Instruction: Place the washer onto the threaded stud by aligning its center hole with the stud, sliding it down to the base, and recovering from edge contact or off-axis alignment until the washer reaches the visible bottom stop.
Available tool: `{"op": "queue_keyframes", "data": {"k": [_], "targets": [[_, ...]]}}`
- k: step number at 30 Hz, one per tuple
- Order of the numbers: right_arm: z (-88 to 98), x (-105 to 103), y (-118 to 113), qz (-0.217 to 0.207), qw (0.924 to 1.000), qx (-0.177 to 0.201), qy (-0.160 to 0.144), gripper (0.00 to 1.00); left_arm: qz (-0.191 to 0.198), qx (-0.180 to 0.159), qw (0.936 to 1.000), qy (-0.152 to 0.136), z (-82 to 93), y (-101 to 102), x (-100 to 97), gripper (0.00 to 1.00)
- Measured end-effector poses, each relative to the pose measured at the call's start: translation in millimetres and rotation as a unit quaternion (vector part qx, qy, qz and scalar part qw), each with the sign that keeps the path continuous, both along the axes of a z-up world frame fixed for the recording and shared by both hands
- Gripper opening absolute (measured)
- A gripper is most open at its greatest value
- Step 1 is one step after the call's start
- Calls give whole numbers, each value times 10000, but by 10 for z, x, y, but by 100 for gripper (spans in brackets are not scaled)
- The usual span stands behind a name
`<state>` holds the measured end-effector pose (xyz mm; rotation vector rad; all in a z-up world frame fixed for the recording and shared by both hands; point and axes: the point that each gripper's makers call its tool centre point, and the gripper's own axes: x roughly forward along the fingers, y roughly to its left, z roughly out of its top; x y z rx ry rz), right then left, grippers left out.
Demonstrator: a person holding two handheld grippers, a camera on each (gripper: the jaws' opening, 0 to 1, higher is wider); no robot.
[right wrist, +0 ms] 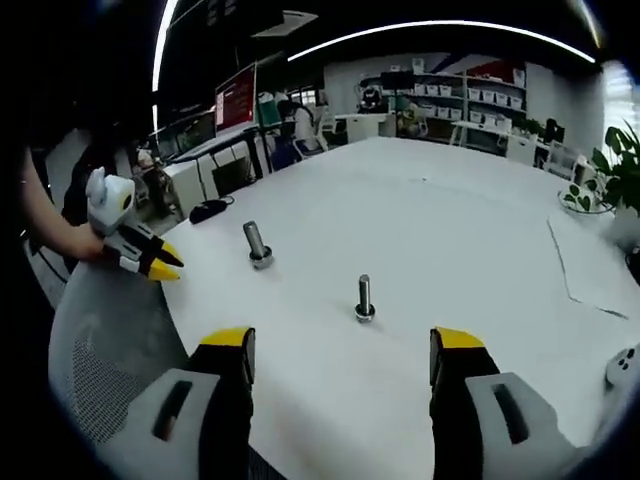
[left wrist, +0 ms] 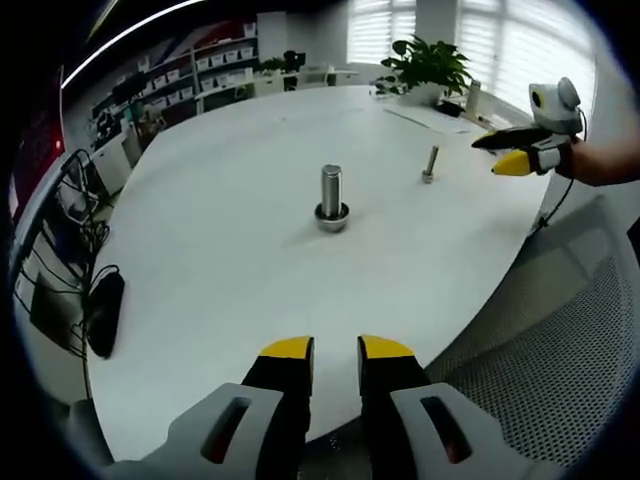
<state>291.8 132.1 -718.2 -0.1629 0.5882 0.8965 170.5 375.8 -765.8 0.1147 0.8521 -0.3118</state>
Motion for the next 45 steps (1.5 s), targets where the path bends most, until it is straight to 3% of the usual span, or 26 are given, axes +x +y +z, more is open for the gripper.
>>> {"op": "queue_keyframes", "data": {"k": [2,11,20,27,31,45], "targets": [[39,-35,49,-32,9998,208,-7,77,2,10,10000,-16,7,2,5,15],[-1,-226,113,-5,9994,316,103,86,-10,-52,10000,-53,23,-11,8,16],[98,-313,117,-221,9977,630,151,93,-2,-115,9998,-154,59,-19,34,17],[84,-408,167,-191,9978,617,120,98,46,-227,9991,-356,134,-33,66,19],[4,-414,141,-169,9987,443,172,98,81,-333,9980,-533,205,-58,96,21],[-37,-413,118,-154,9991,378,108,95,203,-443,9958,-771,282,-44,140,28]]}}
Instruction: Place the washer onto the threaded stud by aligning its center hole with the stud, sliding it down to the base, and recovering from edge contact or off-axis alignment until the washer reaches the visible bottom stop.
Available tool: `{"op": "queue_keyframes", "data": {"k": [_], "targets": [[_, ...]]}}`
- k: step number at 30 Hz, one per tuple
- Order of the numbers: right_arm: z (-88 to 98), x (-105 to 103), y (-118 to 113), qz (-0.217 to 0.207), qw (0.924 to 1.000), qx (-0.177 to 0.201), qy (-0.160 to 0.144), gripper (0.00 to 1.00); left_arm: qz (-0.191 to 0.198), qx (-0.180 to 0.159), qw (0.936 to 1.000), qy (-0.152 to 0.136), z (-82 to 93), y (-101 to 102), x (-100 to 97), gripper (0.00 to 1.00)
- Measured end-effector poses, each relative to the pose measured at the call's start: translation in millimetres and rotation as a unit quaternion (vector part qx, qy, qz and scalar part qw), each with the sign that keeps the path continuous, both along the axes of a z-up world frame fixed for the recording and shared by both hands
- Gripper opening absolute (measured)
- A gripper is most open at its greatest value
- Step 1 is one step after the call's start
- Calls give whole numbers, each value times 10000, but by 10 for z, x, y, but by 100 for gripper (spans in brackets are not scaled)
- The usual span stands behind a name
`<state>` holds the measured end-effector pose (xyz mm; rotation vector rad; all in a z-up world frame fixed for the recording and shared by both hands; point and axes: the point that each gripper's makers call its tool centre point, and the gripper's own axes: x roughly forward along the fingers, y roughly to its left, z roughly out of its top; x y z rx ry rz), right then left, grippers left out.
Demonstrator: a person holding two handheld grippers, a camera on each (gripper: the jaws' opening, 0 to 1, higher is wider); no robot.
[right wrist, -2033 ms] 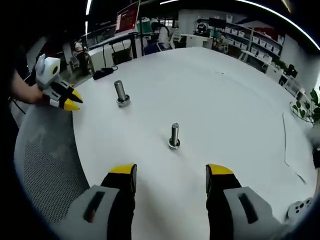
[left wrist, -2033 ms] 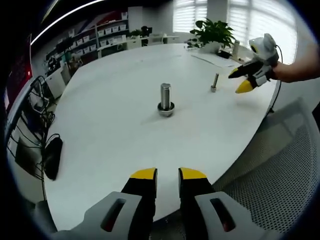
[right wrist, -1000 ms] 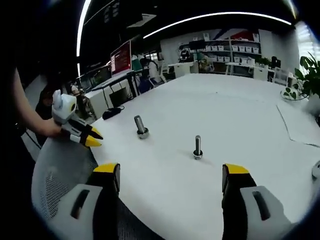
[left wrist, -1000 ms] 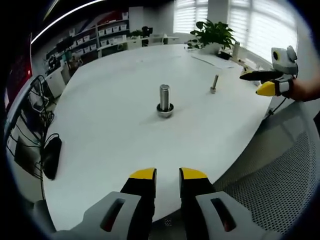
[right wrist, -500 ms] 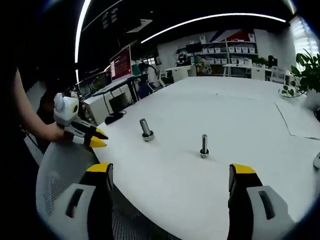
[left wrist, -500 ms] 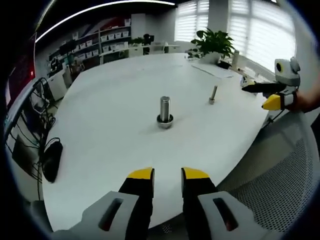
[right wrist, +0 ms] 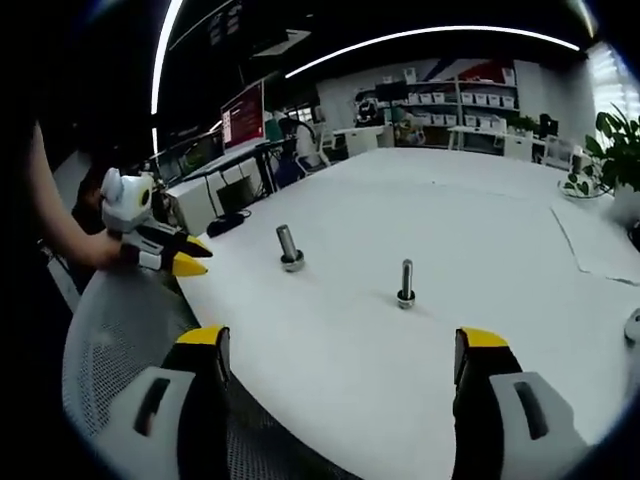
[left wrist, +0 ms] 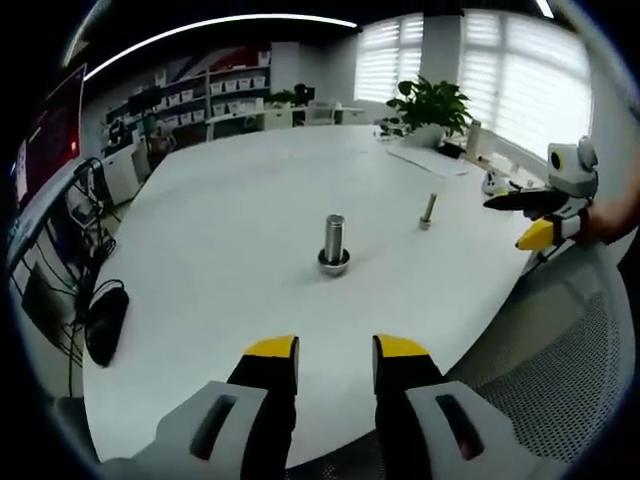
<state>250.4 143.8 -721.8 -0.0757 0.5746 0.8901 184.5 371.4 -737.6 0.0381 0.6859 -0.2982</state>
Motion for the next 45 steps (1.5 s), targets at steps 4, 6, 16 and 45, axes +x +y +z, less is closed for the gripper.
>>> {"op": "queue_keyframes", "data": {"k": [4,6,16,45], "targets": [[-32,2,-8,-22,10000,-13,53,95,-12,25,10000,13,-8,-3,-7,28],[-42,-10,-2,3,10000,-31,60,95,-15,22,10000,2,-4,-6,-8,27],[-85,-35,1,48,9999,-121,79,94,-37,-5,10000,44,-19,-16,-31,27],[-128,-31,-28,-54,9997,-178,174,91,59,-55,10000,-36,16,22,-15,28]]}}
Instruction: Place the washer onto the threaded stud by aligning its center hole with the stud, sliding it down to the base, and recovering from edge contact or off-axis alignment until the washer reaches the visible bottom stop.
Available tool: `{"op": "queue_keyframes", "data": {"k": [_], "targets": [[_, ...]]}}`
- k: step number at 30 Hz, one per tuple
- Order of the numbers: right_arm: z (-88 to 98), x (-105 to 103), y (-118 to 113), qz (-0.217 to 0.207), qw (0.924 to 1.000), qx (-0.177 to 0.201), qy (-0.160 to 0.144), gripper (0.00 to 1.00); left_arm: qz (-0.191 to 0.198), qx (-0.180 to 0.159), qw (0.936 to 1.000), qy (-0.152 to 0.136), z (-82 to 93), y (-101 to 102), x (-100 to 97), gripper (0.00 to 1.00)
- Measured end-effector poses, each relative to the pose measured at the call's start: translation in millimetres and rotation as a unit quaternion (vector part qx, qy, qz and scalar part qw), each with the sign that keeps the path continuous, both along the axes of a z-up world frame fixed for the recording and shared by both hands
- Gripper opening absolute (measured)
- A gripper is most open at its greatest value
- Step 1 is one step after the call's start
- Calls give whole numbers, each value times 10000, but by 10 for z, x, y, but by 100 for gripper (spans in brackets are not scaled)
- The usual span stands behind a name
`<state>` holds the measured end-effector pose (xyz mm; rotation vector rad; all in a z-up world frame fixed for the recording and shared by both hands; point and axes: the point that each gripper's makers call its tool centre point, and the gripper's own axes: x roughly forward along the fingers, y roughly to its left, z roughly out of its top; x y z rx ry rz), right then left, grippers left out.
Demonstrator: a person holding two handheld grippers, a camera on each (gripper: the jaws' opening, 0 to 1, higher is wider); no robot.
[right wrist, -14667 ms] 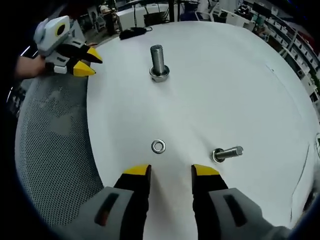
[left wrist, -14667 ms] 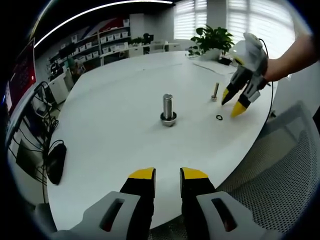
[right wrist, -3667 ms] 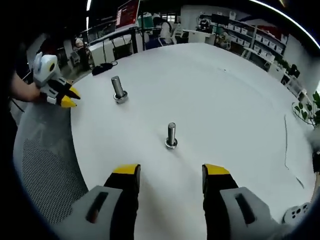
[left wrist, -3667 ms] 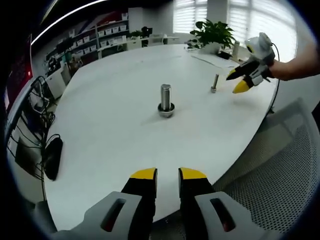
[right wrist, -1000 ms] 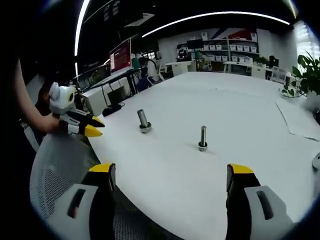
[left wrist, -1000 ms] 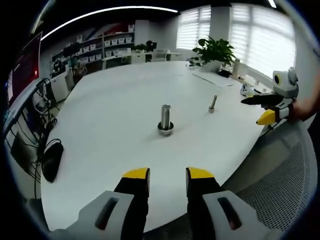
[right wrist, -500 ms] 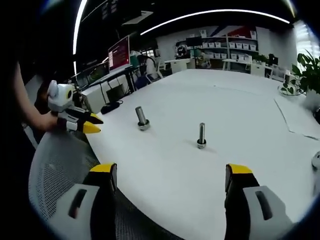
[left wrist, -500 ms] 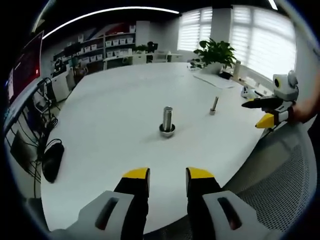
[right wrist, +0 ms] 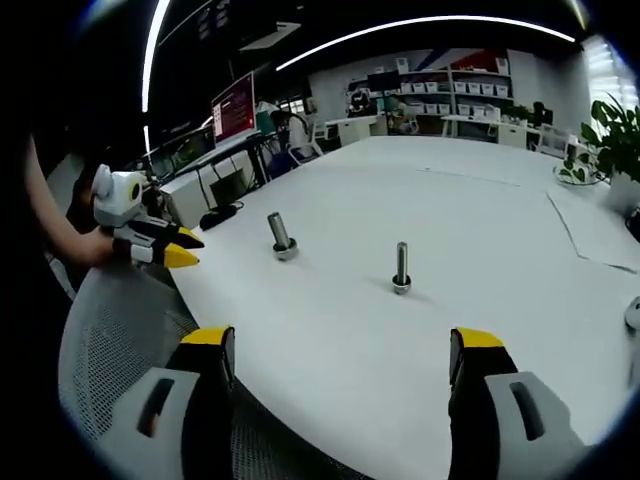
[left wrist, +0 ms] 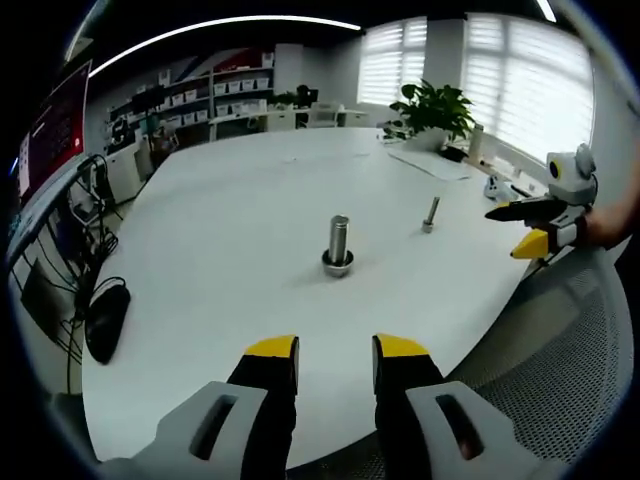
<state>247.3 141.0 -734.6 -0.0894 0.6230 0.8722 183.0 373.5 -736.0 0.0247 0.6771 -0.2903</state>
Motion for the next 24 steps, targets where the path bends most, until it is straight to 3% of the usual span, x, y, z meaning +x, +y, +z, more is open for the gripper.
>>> {"op": "queue_keyframes", "data": {"k": [24], "targets": [[-21,2,-18,-29,10000,-58,-8,90,19,-22,10000,-30,4,12,7,29]]}}
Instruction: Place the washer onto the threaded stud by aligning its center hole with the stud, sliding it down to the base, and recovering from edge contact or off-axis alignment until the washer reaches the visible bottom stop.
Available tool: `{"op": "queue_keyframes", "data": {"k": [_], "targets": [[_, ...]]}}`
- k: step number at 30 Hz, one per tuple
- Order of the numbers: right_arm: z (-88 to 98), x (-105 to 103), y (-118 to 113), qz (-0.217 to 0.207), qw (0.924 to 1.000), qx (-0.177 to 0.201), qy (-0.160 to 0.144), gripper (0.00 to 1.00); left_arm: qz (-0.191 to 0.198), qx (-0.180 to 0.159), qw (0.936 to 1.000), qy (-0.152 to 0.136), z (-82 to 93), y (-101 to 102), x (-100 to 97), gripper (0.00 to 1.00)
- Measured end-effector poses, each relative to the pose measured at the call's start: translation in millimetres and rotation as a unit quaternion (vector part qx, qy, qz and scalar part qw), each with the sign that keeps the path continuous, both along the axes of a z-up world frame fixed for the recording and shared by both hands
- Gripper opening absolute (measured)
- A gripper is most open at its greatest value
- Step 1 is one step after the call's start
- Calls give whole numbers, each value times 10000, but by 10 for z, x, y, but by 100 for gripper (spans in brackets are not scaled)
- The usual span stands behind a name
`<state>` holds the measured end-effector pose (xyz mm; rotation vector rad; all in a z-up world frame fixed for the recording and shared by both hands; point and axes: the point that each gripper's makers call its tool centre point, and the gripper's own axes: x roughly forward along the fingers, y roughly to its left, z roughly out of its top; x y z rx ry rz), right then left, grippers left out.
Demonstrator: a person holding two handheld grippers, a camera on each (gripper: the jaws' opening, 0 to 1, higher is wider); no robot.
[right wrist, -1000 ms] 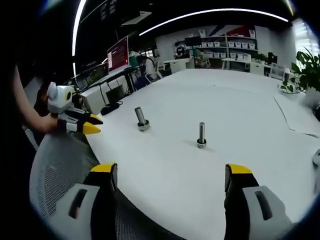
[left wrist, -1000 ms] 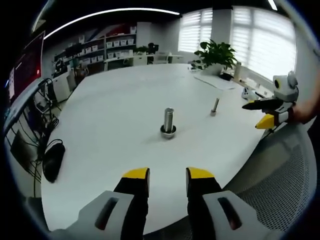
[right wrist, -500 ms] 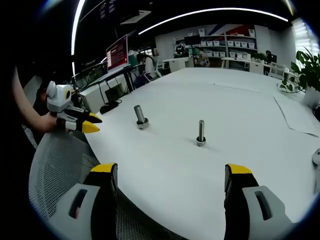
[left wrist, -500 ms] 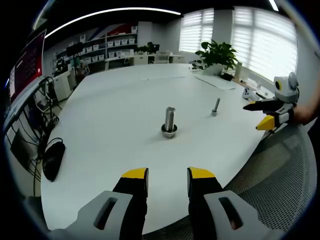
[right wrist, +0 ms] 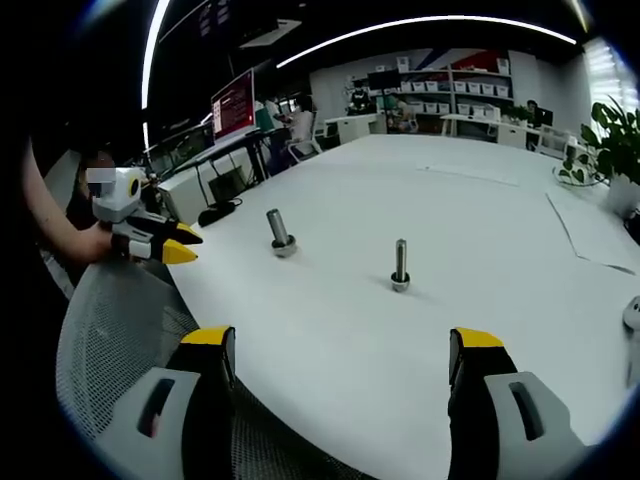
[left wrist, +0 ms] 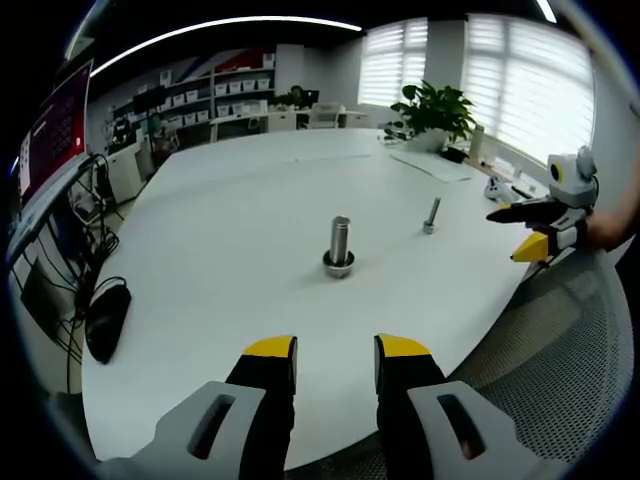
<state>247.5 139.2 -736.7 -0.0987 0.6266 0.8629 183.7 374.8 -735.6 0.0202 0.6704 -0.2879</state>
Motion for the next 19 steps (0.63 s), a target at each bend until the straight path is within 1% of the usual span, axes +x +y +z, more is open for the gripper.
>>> {"op": "queue_keyframes", "data": {"k": [19], "targets": [[-22,0,-18,-25,10000,-83,23,90,-21,8,10000,-40,8,1,1,29]]}}
